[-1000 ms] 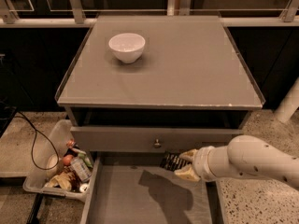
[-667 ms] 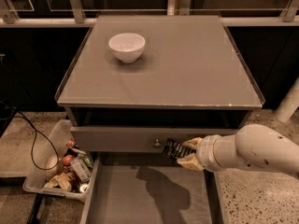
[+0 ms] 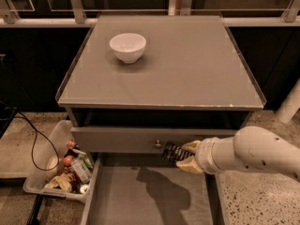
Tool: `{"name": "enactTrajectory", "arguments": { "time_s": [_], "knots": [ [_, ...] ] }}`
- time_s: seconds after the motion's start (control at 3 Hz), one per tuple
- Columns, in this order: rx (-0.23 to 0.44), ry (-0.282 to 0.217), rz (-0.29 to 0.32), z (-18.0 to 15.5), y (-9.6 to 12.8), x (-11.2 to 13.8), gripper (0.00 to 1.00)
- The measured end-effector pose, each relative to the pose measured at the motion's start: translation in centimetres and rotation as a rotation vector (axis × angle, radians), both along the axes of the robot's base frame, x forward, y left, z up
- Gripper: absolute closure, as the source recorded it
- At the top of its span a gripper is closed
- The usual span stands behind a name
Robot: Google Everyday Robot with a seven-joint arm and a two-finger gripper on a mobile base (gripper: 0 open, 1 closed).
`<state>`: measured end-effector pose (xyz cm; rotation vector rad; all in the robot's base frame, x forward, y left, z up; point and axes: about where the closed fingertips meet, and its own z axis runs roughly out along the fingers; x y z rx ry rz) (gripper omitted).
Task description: Pick rxbar chocolate from middle drawer and place on counter
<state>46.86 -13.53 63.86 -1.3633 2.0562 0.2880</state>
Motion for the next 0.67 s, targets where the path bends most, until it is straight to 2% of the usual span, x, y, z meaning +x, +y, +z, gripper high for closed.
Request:
{"name": "enactTrajectory", "arguments": {
  "time_s": [0.33, 0.67],
  "knots": [
    [0.0, 0.001, 0.0, 0.0, 0.0, 0.0, 1.0],
    [-0.02, -0.062, 0.021, 3.3, 0.4, -0.3, 1.0]
  ]
}}
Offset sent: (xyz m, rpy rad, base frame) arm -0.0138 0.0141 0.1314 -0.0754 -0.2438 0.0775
